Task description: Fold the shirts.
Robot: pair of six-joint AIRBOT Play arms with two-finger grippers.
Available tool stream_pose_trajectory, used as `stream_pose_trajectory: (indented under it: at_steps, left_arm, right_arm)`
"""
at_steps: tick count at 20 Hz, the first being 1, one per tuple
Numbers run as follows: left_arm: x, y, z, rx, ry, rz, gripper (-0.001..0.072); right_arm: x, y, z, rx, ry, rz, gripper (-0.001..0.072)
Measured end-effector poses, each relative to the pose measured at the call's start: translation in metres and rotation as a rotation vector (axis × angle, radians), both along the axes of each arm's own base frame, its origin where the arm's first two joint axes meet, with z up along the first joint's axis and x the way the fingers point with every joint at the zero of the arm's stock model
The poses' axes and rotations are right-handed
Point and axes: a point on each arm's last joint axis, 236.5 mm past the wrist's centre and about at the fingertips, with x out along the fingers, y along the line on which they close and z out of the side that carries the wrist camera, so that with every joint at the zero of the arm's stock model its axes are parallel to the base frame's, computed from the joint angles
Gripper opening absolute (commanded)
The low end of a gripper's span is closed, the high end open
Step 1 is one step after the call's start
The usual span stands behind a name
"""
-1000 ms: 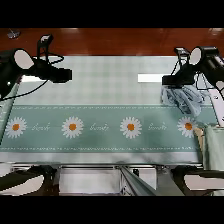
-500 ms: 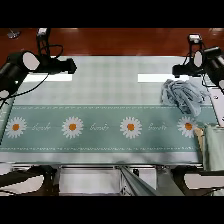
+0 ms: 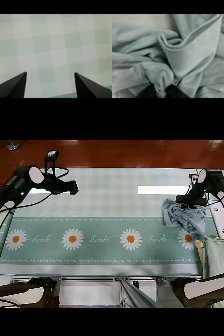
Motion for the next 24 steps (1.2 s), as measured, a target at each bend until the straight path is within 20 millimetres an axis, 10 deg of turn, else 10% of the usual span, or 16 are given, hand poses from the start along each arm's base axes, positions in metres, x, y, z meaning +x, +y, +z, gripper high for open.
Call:
stream_pose_trajectory:
  at_steps: [3, 7, 15, 19, 24]
  left_arm:
    - [-0.025, 0.029, 0.018, 0.093, 0.035, -0.020, 0.0703]
    - [-0.071, 0.042, 0.069, 0.094, -0.016, -0.018, 0.0703]
    - [-0.190, -0.002, 0.086, -0.155, -0.087, -0.015, 0.0703]
    - [-0.206, -0.006, 0.072, -0.202, -0.068, 0.018, 0.0702]
    - [-0.202, -0.007, 0.072, -0.228, -0.100, 0.042, 0.0703]
  right_arm:
    - [0.030, 0.012, 0.074, 0.041, -0.208, 0.049, 0.0026]
    - [0.060, 0.027, 0.227, 0.045, -0.638, 0.108, 0.0026]
    - [0.002, 0.110, 0.462, 0.106, -1.258, 0.356, 0.0027]
    - [-0.028, 0.172, 0.484, 0.188, -1.301, 0.539, 0.0027]
    - [-0.035, 0.265, 0.394, 0.331, -0.974, 0.812, 0.0027]
